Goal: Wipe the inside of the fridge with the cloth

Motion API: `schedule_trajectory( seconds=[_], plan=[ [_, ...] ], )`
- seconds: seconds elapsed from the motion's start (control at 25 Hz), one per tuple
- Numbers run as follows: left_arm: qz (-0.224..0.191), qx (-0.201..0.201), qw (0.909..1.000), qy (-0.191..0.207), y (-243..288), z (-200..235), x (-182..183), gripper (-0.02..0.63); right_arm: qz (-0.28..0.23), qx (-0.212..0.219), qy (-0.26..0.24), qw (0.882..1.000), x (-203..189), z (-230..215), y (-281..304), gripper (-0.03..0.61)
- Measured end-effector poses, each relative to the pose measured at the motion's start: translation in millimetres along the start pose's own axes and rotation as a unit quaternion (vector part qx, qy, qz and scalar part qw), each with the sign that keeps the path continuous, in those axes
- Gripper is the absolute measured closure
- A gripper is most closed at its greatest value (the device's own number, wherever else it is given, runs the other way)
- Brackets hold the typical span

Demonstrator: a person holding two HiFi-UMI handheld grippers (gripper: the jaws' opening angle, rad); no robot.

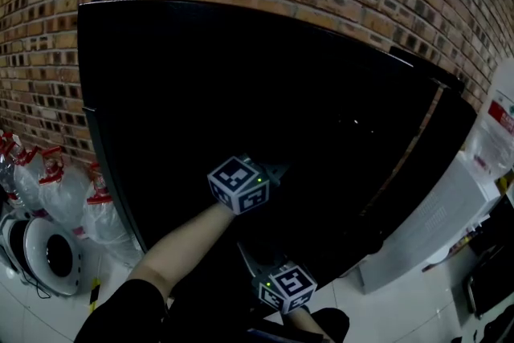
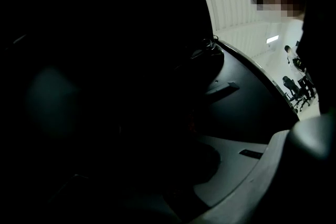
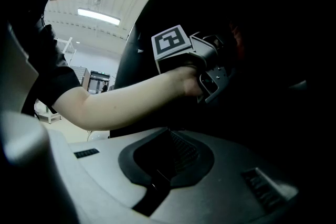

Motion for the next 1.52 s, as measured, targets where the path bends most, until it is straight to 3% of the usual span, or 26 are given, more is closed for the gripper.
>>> schedule_trajectory(
  seconds=[0.32,0.48,0.68,0.96,1.16,1.32,1.52],
  plan=[
    [0.03,0.056,0.9977,0.025,15.5,28.0,-5.1,0.566,0.001,-0.003,0.006,1.0,3.7,-0.8,0.5,0.574],
    [0.059,0.103,0.9919,0.045,26.5,48.7,-17.1,0.566,-0.003,0.004,0.004,1.0,5.0,0.8,1.4,0.574],
    [0.063,0.121,0.9897,0.041,33.9,62.8,-21.0,0.568,-0.003,0.007,0.012,1.0,9.1,3.4,0.6,0.574],
    [0.085,0.173,0.9791,0.065,38.1,78.3,-32.4,0.566,0.0,0.002,0.011,1.0,4.2,-1.0,0.7,0.574],
    [0.077,0.142,0.9854,0.052,19.6,69.6,-28.5,0.565,0.001,0.004,0.007,1.0,5.2,5.0,-2.3,0.574],
    [0.046,0.088,0.995,0.008,-10.2,37.5,-10.8,0.566,0.008,0.007,-0.006,1.0,3.4,13.8,-5.2,0.574],
    [0.052,-0.012,0.9986,-0.004,-41.3,-27.3,-8.7,0.565,0.013,0.006,-0.006,1.0,7.1,31.3,-11.5,0.574]
  ],
)
Point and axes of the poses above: the fingertips, and each gripper's own axes: y forward along the fingers, z to its left, x out of its top, the point moved 2 cm from there along -y, backward along the fingers, and after that the axes turned 13 degrees about z, right-handed, at the moved point
